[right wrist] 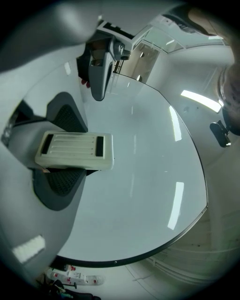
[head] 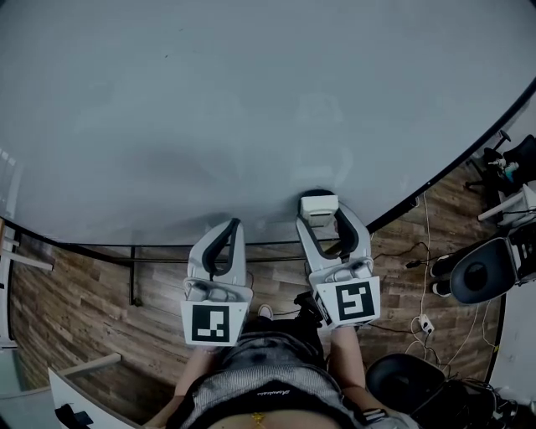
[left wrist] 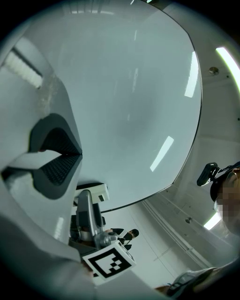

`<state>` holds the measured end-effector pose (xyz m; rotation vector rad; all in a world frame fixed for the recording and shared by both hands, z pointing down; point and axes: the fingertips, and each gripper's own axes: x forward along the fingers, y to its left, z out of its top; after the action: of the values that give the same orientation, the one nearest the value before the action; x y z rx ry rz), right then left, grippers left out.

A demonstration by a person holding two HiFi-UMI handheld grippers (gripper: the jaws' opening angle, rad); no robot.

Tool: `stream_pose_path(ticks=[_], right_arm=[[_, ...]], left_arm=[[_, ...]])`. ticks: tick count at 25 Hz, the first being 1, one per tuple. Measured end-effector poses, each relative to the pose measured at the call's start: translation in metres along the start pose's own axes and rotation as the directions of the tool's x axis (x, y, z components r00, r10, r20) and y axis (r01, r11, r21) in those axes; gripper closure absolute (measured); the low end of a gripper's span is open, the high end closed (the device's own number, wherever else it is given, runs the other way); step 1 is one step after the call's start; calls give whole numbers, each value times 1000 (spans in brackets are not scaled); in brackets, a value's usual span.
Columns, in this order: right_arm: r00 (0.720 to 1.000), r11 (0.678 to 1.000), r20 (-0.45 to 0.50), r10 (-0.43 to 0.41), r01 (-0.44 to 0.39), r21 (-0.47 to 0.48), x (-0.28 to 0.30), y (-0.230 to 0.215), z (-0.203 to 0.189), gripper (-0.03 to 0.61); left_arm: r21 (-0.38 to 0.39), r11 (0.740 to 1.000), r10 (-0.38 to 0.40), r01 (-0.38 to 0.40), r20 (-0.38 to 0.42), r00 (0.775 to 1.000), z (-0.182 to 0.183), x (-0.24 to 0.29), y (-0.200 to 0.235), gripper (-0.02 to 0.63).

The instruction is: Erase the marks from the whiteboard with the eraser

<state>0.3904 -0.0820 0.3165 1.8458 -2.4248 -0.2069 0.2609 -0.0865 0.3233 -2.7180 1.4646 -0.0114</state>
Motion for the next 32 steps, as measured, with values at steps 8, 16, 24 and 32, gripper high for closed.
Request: stream_pose_path(ticks=[8, 16, 24, 32], right_arm=[[999, 999, -14, -33, 33, 26, -16, -24, -2, 334], [997, 999, 82, 15, -18, 37, -13, -11, 55, 337], [994, 997, 112, 11, -18, 68, -10, -6, 58, 337], [998, 994, -36, 42, -38, 101, 11, 17, -15, 337]], left_arm=[[8, 1000, -7, 7, -9, 1000, -1, -4, -9, 609], [7, 1000, -12, 12, -14, 1000, 0, -9, -15, 609], [20, 999, 30, -30, -22, 999, -5, -26, -15, 609], [0, 999, 54, -54, -78, 995, -21, -31, -6, 609]])
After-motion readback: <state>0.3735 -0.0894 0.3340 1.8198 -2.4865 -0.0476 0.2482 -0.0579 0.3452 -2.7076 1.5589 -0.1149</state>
